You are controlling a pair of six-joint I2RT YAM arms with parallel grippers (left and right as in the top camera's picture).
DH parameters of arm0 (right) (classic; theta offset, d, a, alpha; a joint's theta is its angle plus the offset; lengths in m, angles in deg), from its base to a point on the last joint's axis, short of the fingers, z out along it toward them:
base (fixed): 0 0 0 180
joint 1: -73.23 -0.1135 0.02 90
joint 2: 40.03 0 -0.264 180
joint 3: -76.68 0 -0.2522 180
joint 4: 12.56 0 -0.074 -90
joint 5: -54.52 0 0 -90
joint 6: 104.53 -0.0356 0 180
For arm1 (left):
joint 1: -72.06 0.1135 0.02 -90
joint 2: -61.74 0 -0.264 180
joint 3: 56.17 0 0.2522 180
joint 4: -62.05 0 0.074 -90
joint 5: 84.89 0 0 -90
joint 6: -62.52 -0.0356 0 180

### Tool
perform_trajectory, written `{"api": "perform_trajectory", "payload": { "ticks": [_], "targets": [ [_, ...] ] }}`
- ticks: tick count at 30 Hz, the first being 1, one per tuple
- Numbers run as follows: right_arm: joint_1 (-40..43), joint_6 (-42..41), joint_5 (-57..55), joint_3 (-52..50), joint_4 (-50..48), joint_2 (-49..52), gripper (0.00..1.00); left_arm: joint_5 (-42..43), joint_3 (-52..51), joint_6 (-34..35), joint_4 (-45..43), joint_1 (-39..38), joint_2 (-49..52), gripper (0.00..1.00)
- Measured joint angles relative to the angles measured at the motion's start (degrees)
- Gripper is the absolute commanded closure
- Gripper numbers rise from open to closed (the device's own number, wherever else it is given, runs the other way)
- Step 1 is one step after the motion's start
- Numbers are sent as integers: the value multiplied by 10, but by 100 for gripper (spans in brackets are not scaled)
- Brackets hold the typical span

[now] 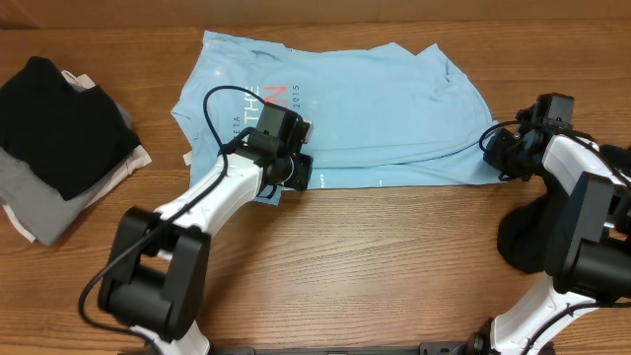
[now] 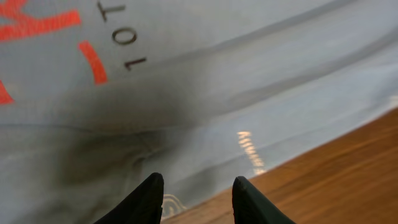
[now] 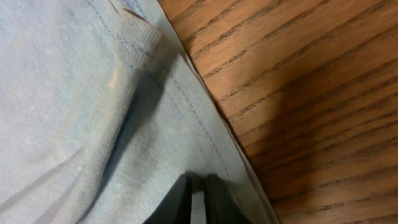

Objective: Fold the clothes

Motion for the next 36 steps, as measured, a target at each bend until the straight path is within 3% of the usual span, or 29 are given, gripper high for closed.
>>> {"api": "perform_trajectory", "payload": {
  "ticks": [12, 15, 19, 22, 23, 31, 36],
  "targets": [
    [0, 0, 0, 0, 0, 0, 88, -94, 0, -17, 9, 0, 28, 62],
    [0, 0, 0, 0, 0, 0, 88, -103, 0, -17, 9, 0, 32, 71],
    [0, 0, 0, 0, 0, 0, 88, -117, 0, -21, 9, 0, 37, 74],
    [0, 0, 0, 0, 0, 0, 88, -122, 0, -24, 9, 0, 37, 87],
    [0, 0, 0, 0, 0, 0, 88, -123, 0, -25, 9, 0, 37, 96],
    [0, 0, 0, 0, 0, 0, 88, -128, 1, -28, -3, 0, 37, 96],
    [0, 0, 0, 0, 1, 0, 88, -146, 54, -28, 6, 5, 40, 96]
  ]
}}
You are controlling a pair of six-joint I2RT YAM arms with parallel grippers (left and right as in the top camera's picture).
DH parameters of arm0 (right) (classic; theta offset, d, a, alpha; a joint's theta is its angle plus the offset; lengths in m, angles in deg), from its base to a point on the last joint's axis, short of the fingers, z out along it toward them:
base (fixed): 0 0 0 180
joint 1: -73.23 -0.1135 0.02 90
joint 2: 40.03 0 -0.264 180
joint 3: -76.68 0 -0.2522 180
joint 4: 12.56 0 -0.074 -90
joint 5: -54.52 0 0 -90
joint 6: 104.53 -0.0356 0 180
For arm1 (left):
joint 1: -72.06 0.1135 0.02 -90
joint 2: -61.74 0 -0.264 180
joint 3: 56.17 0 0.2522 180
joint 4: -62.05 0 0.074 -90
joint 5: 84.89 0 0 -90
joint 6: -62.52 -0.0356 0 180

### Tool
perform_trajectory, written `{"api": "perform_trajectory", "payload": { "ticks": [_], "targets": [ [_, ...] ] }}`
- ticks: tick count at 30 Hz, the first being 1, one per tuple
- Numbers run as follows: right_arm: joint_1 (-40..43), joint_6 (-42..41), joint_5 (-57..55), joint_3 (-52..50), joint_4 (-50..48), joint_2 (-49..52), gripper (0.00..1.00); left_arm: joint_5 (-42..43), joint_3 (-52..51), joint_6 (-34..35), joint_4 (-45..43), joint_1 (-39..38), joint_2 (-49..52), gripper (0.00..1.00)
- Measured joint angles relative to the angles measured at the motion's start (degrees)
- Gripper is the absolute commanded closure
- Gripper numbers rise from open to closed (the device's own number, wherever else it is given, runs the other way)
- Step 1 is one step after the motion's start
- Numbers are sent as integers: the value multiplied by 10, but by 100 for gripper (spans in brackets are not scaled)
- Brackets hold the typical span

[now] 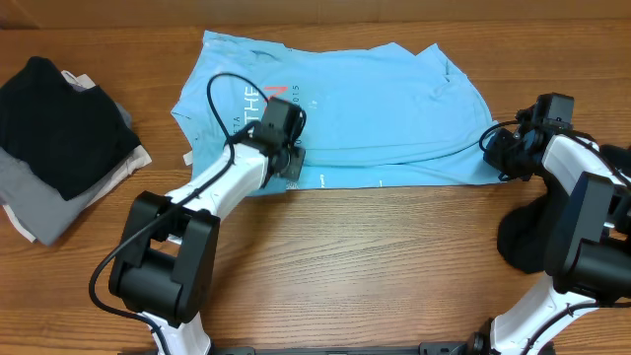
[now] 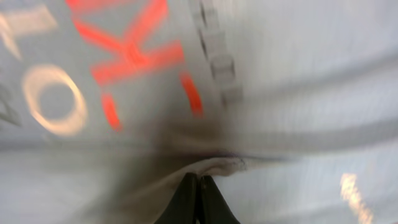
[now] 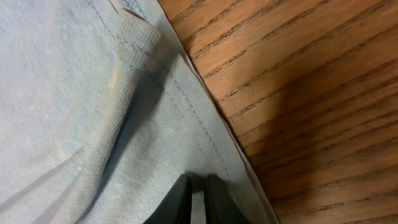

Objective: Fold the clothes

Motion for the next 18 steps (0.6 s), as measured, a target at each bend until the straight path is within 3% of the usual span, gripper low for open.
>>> {"api": "perform_trajectory", "payload": {
  "ticks": [5, 6, 8, 10, 11, 18],
  "targets": [
    [0, 0, 0, 0, -1, 0, 89, -17, 63, 0, -13, 34, 1, 96],
    [0, 0, 0, 0, -1, 0, 89, -17, 63, 0, -10, 39, 1, 92],
    [0, 0, 0, 0, -1, 0, 89, -16, 63, 1, -6, 47, 1, 60],
    [0, 0, 0, 0, -1, 0, 89, -15, 63, 2, -6, 49, 1, 71],
    [0, 0, 0, 0, 0, 0, 89, -14, 63, 2, -6, 50, 1, 58],
    [0, 0, 0, 0, 0, 0, 89, -12, 63, 1, 56, 50, 1, 63]
  ]
}}
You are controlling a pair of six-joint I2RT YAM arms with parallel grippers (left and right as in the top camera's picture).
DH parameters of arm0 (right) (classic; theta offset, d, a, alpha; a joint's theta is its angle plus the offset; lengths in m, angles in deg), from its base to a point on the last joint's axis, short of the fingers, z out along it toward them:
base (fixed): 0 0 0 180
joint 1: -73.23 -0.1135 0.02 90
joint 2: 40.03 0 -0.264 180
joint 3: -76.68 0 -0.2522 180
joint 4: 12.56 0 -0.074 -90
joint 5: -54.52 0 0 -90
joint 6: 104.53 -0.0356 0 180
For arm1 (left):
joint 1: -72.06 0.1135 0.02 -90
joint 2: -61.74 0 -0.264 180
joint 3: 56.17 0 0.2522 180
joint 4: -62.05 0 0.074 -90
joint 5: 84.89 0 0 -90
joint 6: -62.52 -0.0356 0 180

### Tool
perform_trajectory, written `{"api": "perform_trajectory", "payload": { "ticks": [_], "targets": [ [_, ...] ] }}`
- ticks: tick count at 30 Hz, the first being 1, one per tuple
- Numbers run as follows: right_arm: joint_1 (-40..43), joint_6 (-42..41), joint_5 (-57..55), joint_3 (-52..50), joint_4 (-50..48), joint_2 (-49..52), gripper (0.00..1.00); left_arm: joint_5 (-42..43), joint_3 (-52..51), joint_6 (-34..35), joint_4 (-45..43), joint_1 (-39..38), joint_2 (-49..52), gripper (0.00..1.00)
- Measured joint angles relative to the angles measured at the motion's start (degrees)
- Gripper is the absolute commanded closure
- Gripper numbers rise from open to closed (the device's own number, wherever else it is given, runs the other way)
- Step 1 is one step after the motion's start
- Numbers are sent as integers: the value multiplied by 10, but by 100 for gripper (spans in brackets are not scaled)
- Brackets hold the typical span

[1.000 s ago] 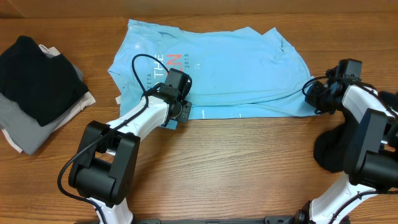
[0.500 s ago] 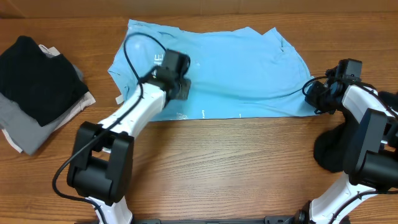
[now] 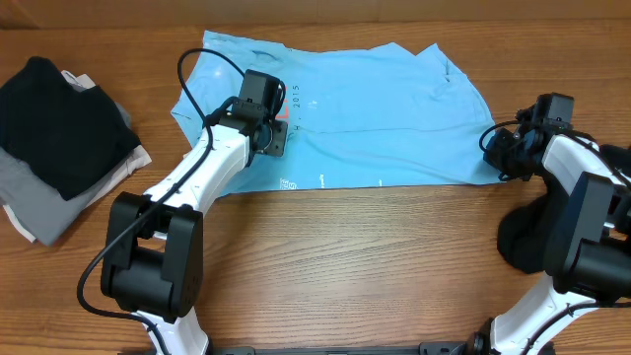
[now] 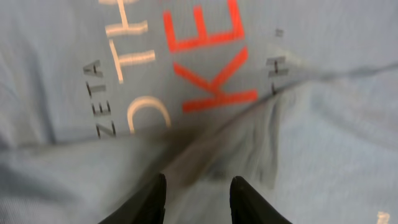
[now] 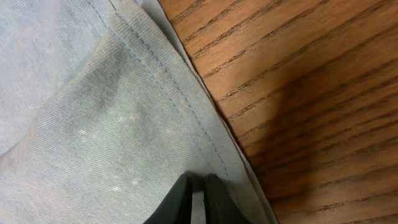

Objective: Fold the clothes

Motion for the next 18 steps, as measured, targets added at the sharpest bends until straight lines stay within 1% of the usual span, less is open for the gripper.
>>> {"api": "perform_trajectory", "payload": {
  "ticks": [1, 2, 4, 5, 7, 9, 12, 14, 16, 18],
  "targets": [
    [0, 0, 0, 0, 0, 0, 89, 0, 1, 4, 27, 0, 0, 64],
    [0, 0, 0, 0, 0, 0, 89, 2, 2, 13, 58, 1, 0, 69],
    [0, 0, 0, 0, 0, 0, 89, 3, 0, 42, 125, 3, 0, 70],
    [0, 0, 0, 0, 0, 0, 89, 3, -3, 52, 133, 3, 0, 70],
    [0, 0, 0, 0, 0, 0, 89, 4, -18, 63, 122, 4, 0, 70],
    [0, 0, 0, 0, 2, 0, 89, 7, -56, 75, 103, 5, 1, 69],
    [0, 0, 0, 1, 5, 0, 89, 9, -89, 78, 63, 5, 1, 64],
    [0, 0, 0, 1, 7, 0, 89, 8, -95, 80, 37, 5, 1, 64],
    [0, 0, 0, 1, 10, 0, 89, -1, -97, 81, 11, 5, 1, 60],
    [0, 0, 0, 1, 11, 0, 89, -19, -97, 82, -20, 5, 1, 61]
  ]
}}
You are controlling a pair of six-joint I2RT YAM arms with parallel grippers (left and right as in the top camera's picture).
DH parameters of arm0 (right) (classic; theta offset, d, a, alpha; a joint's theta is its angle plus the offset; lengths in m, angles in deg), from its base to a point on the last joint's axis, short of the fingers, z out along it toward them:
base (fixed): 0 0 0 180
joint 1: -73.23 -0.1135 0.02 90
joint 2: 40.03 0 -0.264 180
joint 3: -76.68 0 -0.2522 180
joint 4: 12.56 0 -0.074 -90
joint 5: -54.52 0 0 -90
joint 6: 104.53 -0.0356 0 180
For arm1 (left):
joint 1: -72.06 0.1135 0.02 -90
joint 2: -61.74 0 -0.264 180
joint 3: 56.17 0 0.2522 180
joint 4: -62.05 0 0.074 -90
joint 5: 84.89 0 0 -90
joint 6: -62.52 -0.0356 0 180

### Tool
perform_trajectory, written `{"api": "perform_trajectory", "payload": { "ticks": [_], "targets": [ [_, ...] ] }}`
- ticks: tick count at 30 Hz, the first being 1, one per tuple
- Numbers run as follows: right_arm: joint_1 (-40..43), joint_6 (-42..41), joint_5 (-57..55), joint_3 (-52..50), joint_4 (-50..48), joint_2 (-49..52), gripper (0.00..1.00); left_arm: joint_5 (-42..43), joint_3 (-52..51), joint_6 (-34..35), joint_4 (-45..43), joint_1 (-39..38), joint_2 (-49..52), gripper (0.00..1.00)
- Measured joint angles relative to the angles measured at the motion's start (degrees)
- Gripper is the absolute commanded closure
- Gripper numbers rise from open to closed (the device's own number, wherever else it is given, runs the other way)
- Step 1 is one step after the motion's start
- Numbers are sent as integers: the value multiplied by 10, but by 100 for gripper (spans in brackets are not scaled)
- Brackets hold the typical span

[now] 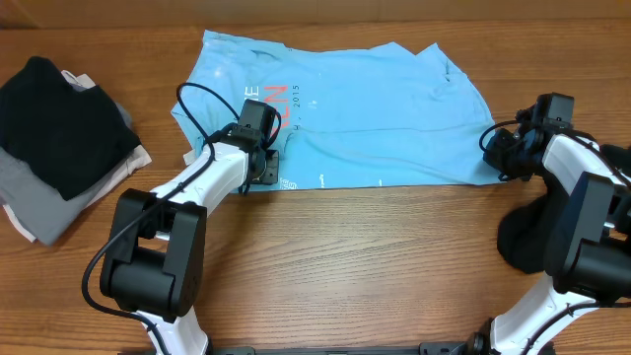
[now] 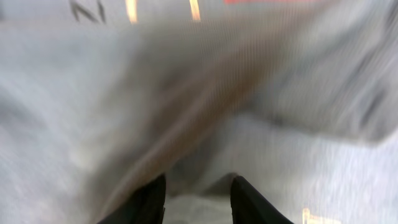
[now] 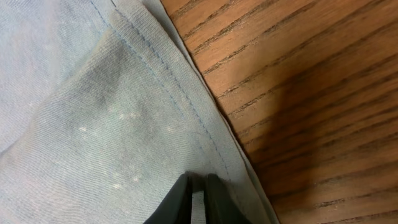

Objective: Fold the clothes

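A light blue T-shirt (image 1: 365, 108) with red and white print lies spread flat on the wooden table. My left gripper (image 1: 259, 164) sits low on the shirt's front left part, just below the print. In the blurred left wrist view the left gripper (image 2: 198, 200) is open, its fingers (image 2: 147, 200) pressed against the cloth with a little fabric bulging between them. At the shirt's right edge my right gripper (image 1: 499, 154) is shut on the hem; the right wrist view shows the right gripper (image 3: 198, 186) pinching the stitched edge of the shirt (image 3: 93, 112).
A pile of clothes (image 1: 61, 138), black on top of grey and white, lies at the left edge of the table (image 1: 375, 266). The base of the right arm (image 1: 582, 237) stands at the right. The table's back edge runs just behind the shirt.
My left gripper, still open, has moved from the red print down toward the shirt's front edge. The right gripper has kept its hold on the hem.
My left gripper stood open at a folded-over strip along the shirt's front edge. Then it was shut on that fold, farther back. Then it was open at the print with the strip gone and the shirt flatter. Now it is lower again. The right gripper held the hem throughout.
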Motion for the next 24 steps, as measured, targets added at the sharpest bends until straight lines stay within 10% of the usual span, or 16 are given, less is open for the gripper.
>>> {"api": "perform_trajectory", "payload": {
  "ticks": [10, 19, 24],
  "targets": [
    [0, 0, 0, 1, 0, 0, 89, -29, -2, 1, -102, 54, 0, 62],
    [0, 0, 2, 1, 1, 0, 89, 20, 82, -20, 30, 102, 0, 55],
    [0, 0, 2, 1, 2, 0, 89, 46, 124, -22, 109, 101, 0, 70]
  ]
}}
